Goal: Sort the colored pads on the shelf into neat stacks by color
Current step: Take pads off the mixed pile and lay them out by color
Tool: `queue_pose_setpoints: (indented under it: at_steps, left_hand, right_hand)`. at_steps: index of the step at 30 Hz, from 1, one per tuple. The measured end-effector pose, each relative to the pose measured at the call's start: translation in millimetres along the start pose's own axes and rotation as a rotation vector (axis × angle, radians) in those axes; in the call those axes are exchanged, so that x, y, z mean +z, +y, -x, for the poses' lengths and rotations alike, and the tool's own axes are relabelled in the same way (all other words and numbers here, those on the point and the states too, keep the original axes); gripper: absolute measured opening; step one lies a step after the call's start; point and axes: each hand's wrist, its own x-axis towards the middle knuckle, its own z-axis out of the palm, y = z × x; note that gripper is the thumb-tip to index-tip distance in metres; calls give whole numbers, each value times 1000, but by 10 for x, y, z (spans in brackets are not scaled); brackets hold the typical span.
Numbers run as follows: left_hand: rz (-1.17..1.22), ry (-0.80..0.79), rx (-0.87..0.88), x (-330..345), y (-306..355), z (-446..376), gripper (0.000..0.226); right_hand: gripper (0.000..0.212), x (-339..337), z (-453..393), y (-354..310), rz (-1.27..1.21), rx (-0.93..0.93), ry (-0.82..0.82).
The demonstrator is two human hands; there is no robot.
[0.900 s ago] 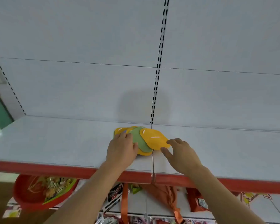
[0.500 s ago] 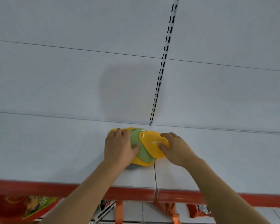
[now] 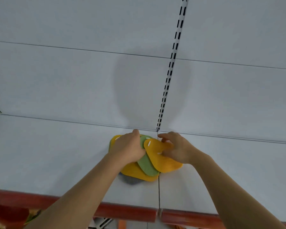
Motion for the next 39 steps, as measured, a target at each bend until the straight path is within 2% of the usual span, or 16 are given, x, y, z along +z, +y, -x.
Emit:
queue_pose_setpoints:
  at_steps: [5,7,10,12,15,16,19,23,27,31,33,34,39]
  left_hand:
    - [55,-91,-64,-68,36,-141,42]
    - [64,-106,-44,-72,41,-170,38]
    - [113,-77,-6,-94,56,-176,20]
    - [128,-58,6,-114,75,-173,13]
    - [146,-56,17,-127,120,-180,16]
    - [148,-66,23,-130,135,-189,19]
    - [112,-97,69,-144,165,-228,27]
    - [136,-95,140,-174,201,-302,4]
    - [305,-138,199,-212,428,-338,3]
    - [497,-126,289,-151,832,-271,26]
    - [545,-143,364,-54,1074,-196,38]
    - [549,-153,389,10,1209,-153,36]
    - [576,-159,477,361,2048,117,12]
  right_hand:
    - [71,-17,-58,27,103,-1,-85]
    - [80,-18,-72,2,112,-17,-98]
    - [82,-12,-72,-1,98,-44,-72]
    - [64,-39,-42,58,58,-74,26]
    - [27,-106,74,189,-22,-80,176]
    - [20,-123,131,223,-31,-84,203]
    - [19,-154,334,285,-50,-116,254]
    - [16,-314,654,310,-87,-93,390]
    - [14,-505,1066,367,-267,5,593]
    - [8,-652,1594,583,-399,115,890]
    - [10,-731,1903,715,-320,186,989]
    - [12,-771,2065,789,-269,211,1027]
    - [17,-950,2972,1226,-59,308,1106]
